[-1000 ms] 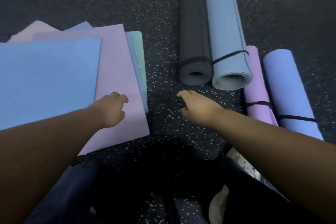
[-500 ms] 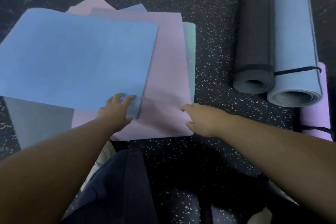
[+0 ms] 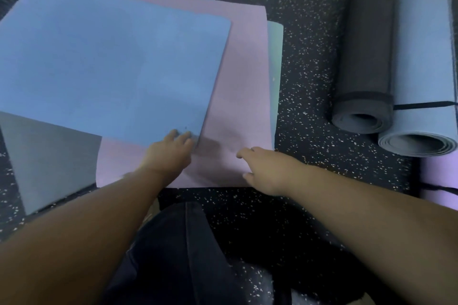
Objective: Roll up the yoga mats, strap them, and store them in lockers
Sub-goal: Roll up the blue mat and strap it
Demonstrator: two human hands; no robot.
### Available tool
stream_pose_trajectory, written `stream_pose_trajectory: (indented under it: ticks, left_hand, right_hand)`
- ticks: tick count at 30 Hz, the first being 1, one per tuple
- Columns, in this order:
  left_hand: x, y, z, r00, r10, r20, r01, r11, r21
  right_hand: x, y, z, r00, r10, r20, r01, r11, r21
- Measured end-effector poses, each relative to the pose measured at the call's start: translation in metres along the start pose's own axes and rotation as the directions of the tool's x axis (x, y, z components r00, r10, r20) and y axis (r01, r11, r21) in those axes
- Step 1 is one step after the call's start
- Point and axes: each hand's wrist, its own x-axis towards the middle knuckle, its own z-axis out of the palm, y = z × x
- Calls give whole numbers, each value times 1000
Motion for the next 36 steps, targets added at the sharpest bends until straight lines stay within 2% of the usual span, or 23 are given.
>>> stream_pose_trajectory:
  ticks: [1,3,5,8,10,12,15,20,23,27,28,30,32,36]
  left_hand:
    - [-2,1,-3,999,-13,-30,12,999,-48]
    - [-4,4,-3,990,-138,-15,135,985,-111]
    - [-6,6,-5,965,-238,-106,211,953,-217]
    - [-9,14,-11,911,-267,-314,157,929,-335]
    - [-5,23,-13,883,-258,-391,100,919,-381]
    - [-1,34,-19,874,-215,-436,25,916,-401]
    - [7,51,-21,859,-101,-502,-117,915,-386]
    - [13,76,-24,771,90,-631,-320,911,-260]
    - [10,92,-30,725,205,-657,-440,872,-214]
    - [4,103,-41,669,319,-671,-559,811,-172]
    - [4,104,-42,663,329,-673,-561,813,-155]
    - [4,104,-44,655,335,-677,-538,836,-107]
    - [5,101,-46,661,302,-686,-491,866,-91]
    - [2,78,-55,687,88,-721,-261,956,-131]
  right_hand:
    - [-1,2,2,1000,0,-1,0,1000,1]
    - [-3,7,5,1000,-1,-4,1,1000,8]
    - [-7,13,8,1000,-4,-27,5,1000,21]
    - [-13,21,9,989,-17,-145,24,999,46]
    - [-17,28,8,968,-41,-246,51,998,34]
    - [-21,36,5,946,-77,-316,78,997,-8]
    - [-26,49,4,931,-119,-346,99,992,-75]
    - [-31,56,3,918,-183,-353,131,977,-166]
    - [-27,60,8,902,-213,-375,150,970,-190]
    - [-24,59,10,822,-243,-515,135,962,-239]
    - [-23,60,9,805,-245,-540,132,962,-239]
    - [-23,59,6,822,-206,-530,151,978,-145]
    - [-23,64,5,865,-149,-479,148,988,-41]
    - [-23,65,-5,880,-72,-470,142,983,116]
